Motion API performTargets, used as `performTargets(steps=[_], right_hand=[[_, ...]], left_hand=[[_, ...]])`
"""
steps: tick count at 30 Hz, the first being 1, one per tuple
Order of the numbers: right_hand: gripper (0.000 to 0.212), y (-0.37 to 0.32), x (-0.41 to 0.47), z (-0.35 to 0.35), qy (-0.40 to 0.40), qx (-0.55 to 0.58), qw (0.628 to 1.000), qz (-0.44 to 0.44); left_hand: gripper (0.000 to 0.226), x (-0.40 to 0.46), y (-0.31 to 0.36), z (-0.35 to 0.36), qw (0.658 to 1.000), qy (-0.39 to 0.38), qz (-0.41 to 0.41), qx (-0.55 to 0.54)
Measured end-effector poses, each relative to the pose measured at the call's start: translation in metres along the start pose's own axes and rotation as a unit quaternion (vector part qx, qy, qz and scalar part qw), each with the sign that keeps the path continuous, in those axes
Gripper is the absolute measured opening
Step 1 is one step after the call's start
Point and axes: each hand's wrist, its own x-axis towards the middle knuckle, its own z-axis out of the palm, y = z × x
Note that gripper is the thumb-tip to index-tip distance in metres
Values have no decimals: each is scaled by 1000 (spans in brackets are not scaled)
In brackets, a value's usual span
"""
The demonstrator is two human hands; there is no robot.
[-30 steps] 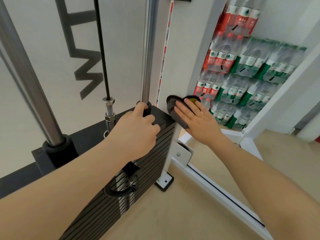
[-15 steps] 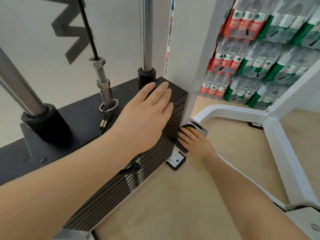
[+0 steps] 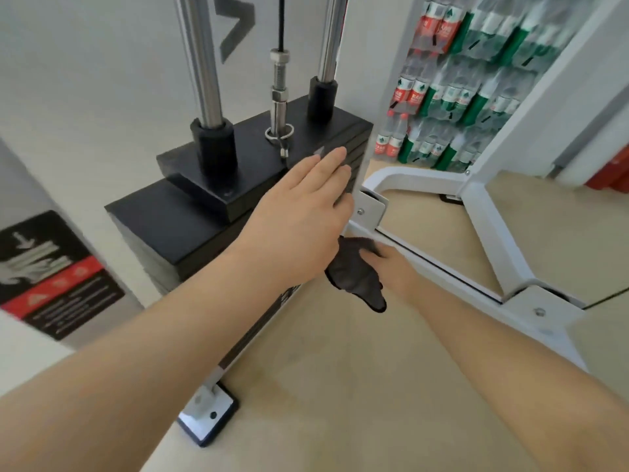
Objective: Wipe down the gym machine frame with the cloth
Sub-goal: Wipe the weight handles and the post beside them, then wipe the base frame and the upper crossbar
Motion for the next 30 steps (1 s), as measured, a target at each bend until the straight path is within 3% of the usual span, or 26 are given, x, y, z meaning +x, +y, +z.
performTargets(steps=[4, 10, 13, 17, 21, 26, 28, 30], right_hand=[[33, -33, -88, 47, 31, 33, 999, 27], [20, -90, -207, 138, -66, 68, 992, 88], [19, -128, -246, 195, -99, 39, 988, 111], [18, -195, -286, 265, -146, 13, 982, 116], [12, -267, -311, 334, -147, -8, 984, 100], [28, -339, -307, 387, -149, -134, 979, 39], [24, -371, -293, 391, -152, -172, 973, -4], [25, -402, -272, 392, -136, -141, 979, -49]], left_hand=[[47, -67, 2, -37, 996, 15, 19, -81], [41, -188, -34, -96, 977, 9, 28, -210], [39, -253, -67, -132, 940, -59, -49, -331], [38, -327, -121, -169, 881, -155, -172, -413], [40, -385, -190, -213, 843, -150, -226, -465], [45, -414, -269, -243, 853, -96, -224, -461], [41, -407, -294, -239, 840, -85, -231, -483], [40, -392, -316, -233, 825, -77, -231, -509]])
